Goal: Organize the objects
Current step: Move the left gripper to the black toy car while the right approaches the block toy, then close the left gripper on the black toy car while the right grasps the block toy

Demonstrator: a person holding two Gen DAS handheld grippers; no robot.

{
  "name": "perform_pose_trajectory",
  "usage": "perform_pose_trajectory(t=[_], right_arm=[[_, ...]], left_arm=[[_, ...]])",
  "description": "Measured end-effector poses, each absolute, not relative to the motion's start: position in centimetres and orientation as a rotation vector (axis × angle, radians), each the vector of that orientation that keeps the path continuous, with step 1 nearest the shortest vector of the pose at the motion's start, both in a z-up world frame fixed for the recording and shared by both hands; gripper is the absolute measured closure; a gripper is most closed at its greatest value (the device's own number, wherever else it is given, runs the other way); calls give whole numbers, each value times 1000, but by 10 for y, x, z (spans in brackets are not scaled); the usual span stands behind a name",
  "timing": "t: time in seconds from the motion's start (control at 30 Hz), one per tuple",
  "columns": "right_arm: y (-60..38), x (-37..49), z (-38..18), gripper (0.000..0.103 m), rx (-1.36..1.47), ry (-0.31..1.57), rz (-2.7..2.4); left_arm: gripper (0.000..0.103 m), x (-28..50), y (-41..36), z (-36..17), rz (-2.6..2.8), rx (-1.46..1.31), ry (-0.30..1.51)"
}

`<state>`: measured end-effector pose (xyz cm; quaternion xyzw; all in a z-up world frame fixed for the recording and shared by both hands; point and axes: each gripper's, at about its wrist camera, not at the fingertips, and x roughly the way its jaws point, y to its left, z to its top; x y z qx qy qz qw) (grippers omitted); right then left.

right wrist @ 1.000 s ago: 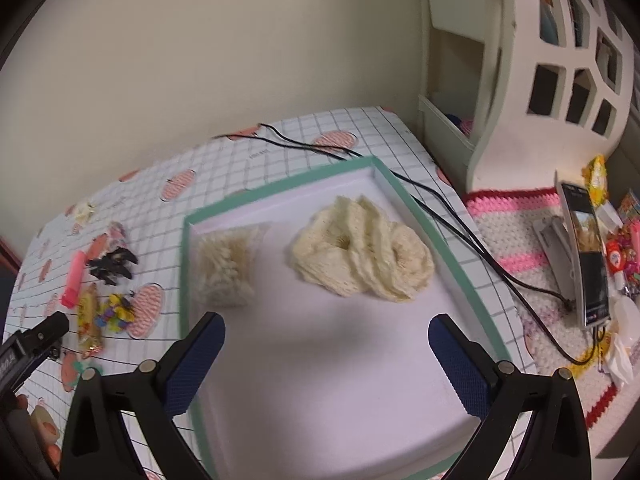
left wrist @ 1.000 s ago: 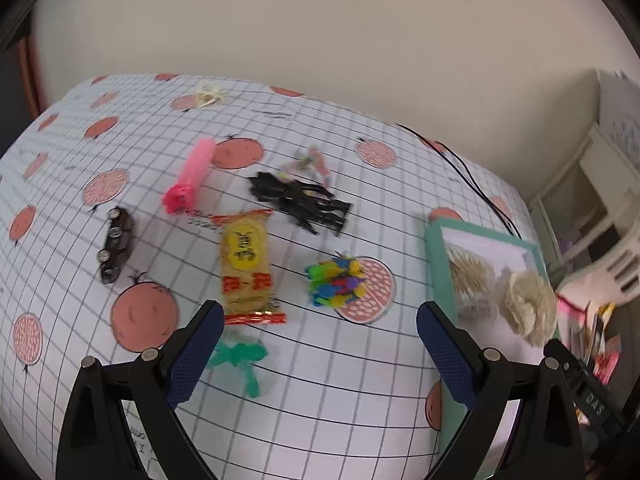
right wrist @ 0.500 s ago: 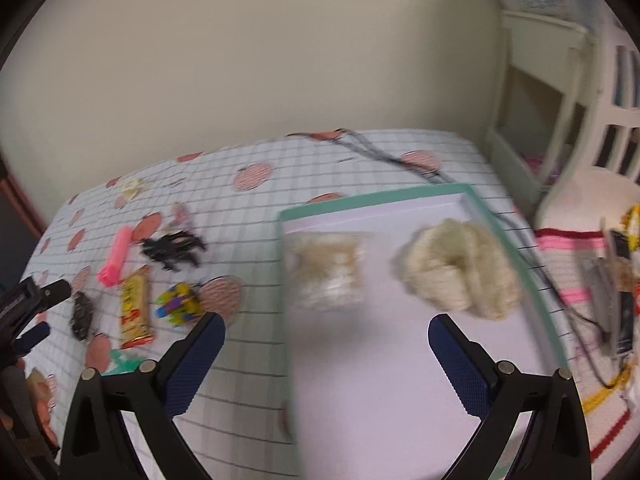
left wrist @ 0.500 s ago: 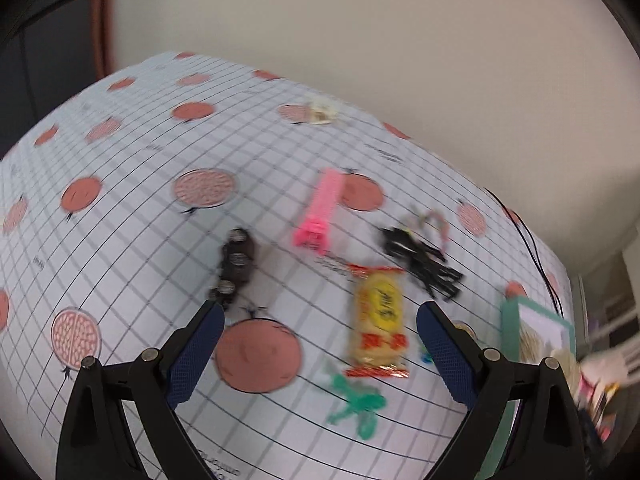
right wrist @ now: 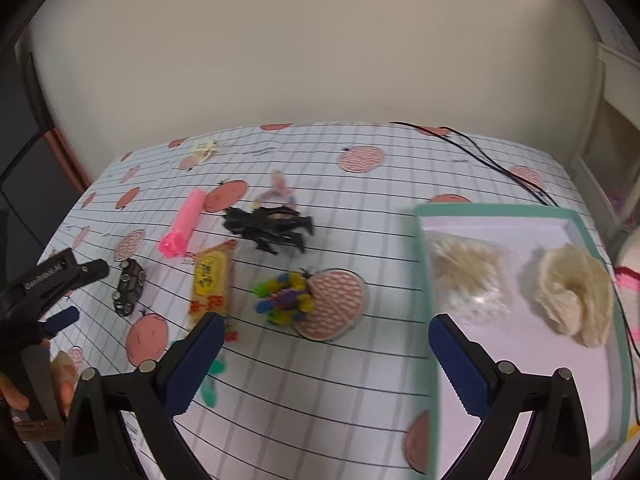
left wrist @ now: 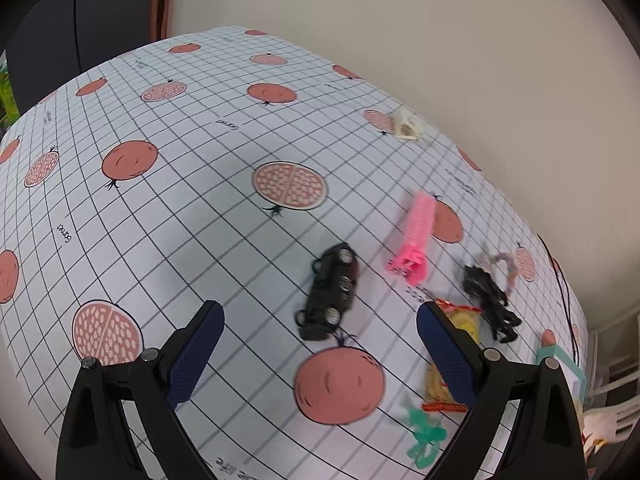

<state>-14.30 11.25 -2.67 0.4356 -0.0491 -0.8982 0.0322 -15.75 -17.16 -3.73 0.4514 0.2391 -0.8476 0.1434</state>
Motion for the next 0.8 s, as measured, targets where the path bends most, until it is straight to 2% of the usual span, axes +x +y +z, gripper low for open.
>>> perform_pose_trajectory(t=[0.53,0.6,0.73,0.8], right_arm=[[96,-184,-56,0,1456,-80,-2687],[95,-185,-59,3,1464,-79,-2675],[90,-187,-64,14,1477,-50,-2667],[88,-188,-65,19,1486,-53,-2657]], left_arm=[[6,-179,-178,-61,-2454,1364,655],[6,-181,-175,-60,-2468,1357,626],[18,-185,-167,-59,-2503,1356,572],[20,-186,-164,-59,-2508,1366,564]])
